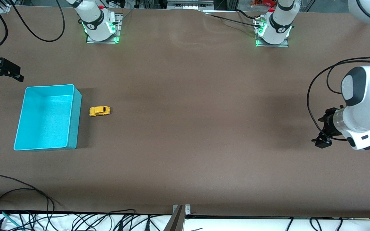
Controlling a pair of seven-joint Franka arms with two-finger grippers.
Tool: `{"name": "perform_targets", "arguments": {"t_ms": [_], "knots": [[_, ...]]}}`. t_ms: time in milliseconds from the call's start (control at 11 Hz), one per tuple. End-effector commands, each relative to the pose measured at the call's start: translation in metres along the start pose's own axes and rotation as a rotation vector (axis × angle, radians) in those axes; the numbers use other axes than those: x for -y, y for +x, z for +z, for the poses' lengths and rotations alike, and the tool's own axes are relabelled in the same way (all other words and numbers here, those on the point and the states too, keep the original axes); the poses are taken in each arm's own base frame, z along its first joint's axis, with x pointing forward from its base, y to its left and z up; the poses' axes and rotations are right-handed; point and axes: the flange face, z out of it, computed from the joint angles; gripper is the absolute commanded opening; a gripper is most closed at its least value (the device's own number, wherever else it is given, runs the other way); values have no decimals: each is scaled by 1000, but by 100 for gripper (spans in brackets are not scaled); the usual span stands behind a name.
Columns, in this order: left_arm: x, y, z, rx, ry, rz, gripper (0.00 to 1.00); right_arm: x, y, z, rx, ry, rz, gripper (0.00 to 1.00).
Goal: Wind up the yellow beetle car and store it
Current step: 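Raise the left gripper away while the right gripper reaches the car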
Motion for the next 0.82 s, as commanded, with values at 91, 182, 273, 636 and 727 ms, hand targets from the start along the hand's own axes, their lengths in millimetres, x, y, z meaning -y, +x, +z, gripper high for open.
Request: {"name": "perform_targets", "arguments": {"t_ms": [91,182,273,636,727], "knots": [[14,-22,-67,-33,-56,257,100,22,11,9,25,4,-53,100],[18,-26,-77,-36,-62,335,100,27,12,12,33,2,-64,100],[19,-34,-88,-37,-80,395,100,28,12,13,35,-2,-66,100],[39,-45,-126,7,-125,584,100,68,30,43,86,5,-120,100],[47,-43,-127,23,-101,667,100,75,36,52,94,4,-118,100]]}}
